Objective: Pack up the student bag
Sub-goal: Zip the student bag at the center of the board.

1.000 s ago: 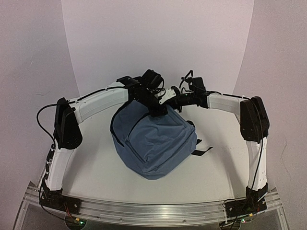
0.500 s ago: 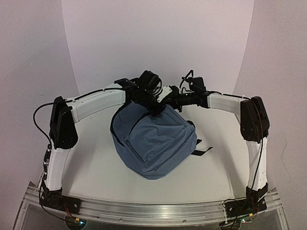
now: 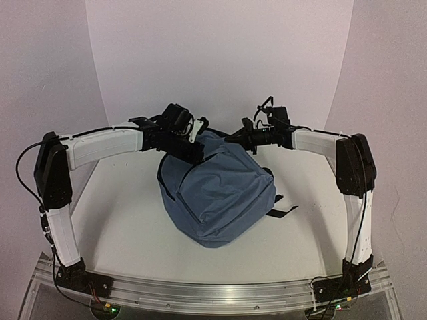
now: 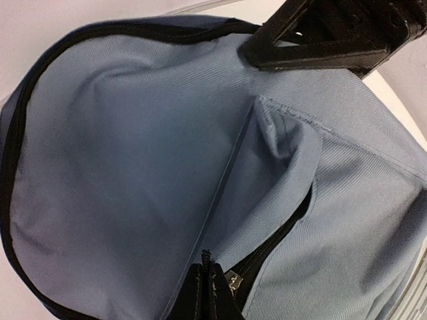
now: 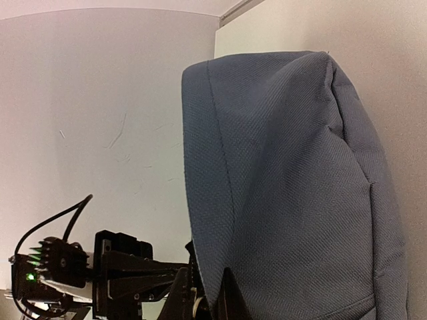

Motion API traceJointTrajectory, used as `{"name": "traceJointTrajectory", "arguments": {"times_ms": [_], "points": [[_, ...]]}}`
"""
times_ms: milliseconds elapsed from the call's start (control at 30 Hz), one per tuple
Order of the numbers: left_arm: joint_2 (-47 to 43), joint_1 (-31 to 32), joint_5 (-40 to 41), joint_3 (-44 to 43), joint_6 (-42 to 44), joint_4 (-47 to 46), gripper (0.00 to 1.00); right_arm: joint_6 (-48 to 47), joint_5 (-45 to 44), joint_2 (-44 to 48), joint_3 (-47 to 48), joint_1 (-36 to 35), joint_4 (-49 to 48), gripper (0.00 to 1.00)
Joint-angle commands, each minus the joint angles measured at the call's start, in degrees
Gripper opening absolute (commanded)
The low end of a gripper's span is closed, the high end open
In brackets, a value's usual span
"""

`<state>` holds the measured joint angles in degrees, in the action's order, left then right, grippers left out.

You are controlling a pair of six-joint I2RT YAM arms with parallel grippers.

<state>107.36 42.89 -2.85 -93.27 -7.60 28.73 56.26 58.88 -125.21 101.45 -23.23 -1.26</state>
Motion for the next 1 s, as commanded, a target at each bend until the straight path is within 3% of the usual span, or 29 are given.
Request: {"name": "traceJointTrajectory", "arguments": {"times_ms": [0,633,967], "points": [[-6.85,-2.7,0.71,8.32,-8.21,-0.78,0.0,-1.29,3.78,5.97,3.6,3.74,-10.14,0.0],[-13.33,-3.16,0.82,37.41,-21.31,-6.73,0.0,-10.4,2.49,5.59,4.03,7.89,-2.12,0.0],[-10.1,1.27,-0.72,32.47,-16.17,-2.67,0.0,-17.99,0.37,6.52,0.31,7.85,4.11,0.0]]}}
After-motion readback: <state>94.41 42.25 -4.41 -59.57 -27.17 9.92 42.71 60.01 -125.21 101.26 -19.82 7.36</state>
